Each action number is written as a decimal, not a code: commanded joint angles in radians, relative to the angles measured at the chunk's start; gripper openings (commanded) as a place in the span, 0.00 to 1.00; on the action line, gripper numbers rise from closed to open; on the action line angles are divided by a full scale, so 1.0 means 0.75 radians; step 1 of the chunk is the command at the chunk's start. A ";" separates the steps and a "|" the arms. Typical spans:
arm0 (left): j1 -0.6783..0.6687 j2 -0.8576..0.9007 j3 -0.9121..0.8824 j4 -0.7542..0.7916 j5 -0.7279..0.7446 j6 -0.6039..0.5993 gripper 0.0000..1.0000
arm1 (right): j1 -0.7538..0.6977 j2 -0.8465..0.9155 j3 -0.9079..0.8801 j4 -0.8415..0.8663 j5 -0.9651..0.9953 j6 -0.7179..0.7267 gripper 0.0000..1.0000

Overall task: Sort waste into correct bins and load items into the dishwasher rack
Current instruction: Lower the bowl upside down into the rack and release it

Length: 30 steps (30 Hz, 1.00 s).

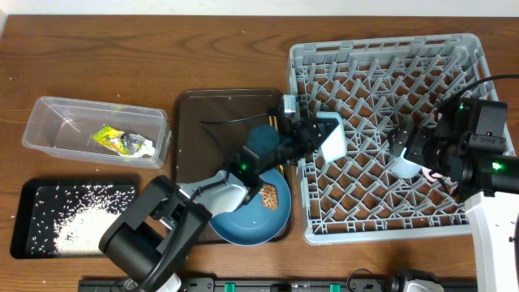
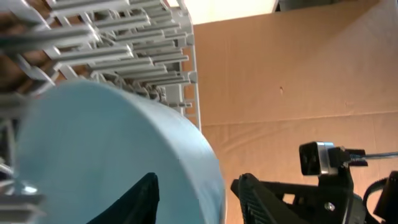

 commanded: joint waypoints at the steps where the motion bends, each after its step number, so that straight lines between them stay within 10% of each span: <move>1: 0.033 0.015 -0.006 0.004 0.062 0.051 0.43 | -0.011 -0.004 0.021 -0.005 0.006 -0.016 0.92; 30: 0.156 -0.225 -0.006 -0.488 0.031 0.510 0.60 | -0.011 -0.004 0.021 0.001 0.006 -0.016 0.92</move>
